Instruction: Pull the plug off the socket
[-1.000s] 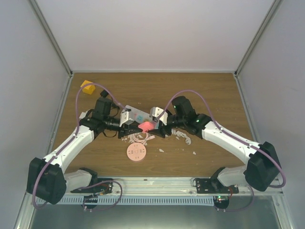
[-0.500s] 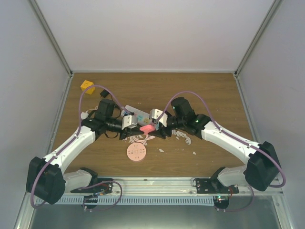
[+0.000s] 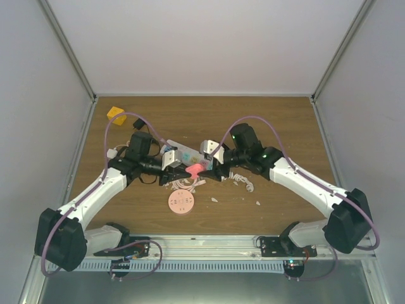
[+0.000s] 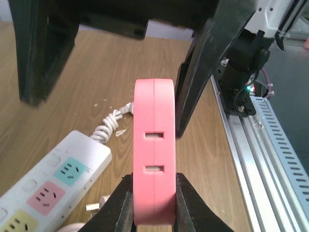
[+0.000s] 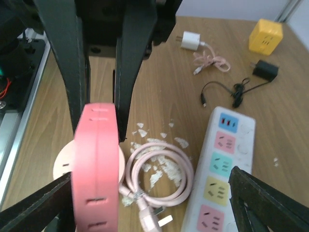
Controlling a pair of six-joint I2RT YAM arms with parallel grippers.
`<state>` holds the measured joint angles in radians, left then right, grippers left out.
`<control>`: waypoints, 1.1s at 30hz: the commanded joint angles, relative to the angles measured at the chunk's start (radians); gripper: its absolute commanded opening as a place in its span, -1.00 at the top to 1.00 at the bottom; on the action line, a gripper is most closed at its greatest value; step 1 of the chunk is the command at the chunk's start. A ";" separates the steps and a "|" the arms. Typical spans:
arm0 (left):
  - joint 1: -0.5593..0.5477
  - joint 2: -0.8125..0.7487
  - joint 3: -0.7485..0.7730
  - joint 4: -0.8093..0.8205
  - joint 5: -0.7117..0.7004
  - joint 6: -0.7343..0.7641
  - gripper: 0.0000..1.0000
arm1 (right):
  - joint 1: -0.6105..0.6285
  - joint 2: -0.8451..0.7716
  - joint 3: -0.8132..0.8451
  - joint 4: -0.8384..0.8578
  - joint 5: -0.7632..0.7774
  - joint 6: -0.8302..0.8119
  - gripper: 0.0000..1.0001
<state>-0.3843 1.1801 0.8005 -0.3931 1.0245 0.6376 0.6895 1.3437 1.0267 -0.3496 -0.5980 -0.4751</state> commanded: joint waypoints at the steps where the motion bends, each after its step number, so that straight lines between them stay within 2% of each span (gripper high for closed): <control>1: 0.056 0.002 -0.030 0.027 0.025 -0.123 1.00 | -0.022 -0.029 0.045 0.042 -0.048 -0.040 -0.68; 10: 0.145 -0.025 -0.016 0.003 -0.108 -0.111 1.00 | -0.023 -0.049 0.016 0.038 -0.050 -0.063 -0.78; 16: 0.229 -0.046 -0.019 -0.075 -0.299 -0.033 1.00 | -0.022 -0.038 0.007 0.040 -0.036 -0.068 -0.81; 26: 0.424 -0.137 -0.132 -0.123 -0.567 0.155 1.00 | -0.023 -0.017 -0.011 0.046 -0.011 -0.069 -0.84; 33: 0.448 -0.213 -0.261 -0.036 -0.824 0.277 1.00 | -0.022 0.002 -0.008 0.045 -0.006 -0.065 -0.85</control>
<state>0.0521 1.0092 0.5987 -0.5041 0.3851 0.8135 0.6708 1.3273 1.0256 -0.3218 -0.6102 -0.5308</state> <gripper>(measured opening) 0.160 0.922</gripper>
